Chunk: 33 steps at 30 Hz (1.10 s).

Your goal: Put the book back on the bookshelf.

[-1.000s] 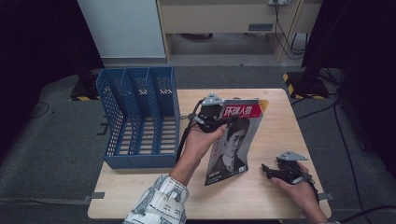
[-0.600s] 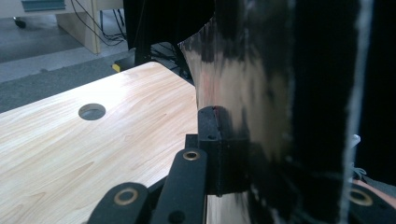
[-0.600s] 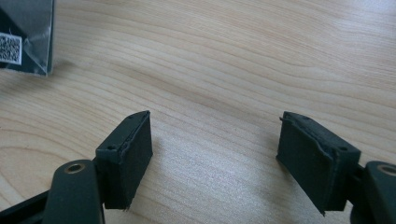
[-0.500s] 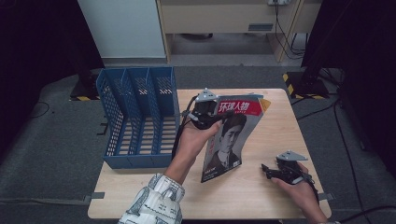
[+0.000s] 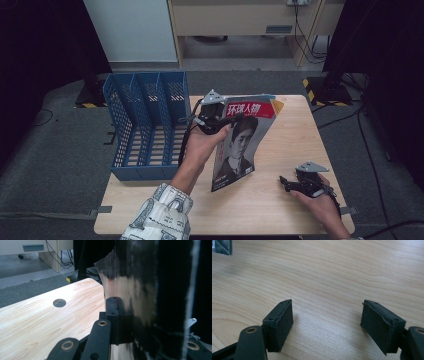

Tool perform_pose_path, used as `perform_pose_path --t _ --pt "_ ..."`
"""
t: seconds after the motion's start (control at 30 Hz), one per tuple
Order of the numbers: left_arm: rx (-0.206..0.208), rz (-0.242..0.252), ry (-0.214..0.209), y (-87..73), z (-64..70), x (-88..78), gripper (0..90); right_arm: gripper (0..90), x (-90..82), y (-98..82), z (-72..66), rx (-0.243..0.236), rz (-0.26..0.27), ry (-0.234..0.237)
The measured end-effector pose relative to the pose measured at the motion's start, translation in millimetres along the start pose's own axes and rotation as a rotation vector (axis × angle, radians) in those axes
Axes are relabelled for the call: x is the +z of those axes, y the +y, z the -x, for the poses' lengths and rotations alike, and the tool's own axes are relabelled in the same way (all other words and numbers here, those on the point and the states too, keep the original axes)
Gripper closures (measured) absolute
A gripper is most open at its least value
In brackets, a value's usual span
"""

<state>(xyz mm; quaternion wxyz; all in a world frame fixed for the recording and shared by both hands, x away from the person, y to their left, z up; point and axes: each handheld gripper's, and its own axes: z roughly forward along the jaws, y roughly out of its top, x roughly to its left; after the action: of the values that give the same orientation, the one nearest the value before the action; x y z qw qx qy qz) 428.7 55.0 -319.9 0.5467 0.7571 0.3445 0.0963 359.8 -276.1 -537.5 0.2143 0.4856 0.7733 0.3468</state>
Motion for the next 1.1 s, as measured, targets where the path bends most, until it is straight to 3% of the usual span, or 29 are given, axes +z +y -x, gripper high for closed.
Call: perform_pose_path --t 1.1 --pt "-0.028 0.039 0.056 10.9 -18.1 -36.2 86.9 23.1 1.6 1.4 -2.7 -0.005 -0.004 0.01"
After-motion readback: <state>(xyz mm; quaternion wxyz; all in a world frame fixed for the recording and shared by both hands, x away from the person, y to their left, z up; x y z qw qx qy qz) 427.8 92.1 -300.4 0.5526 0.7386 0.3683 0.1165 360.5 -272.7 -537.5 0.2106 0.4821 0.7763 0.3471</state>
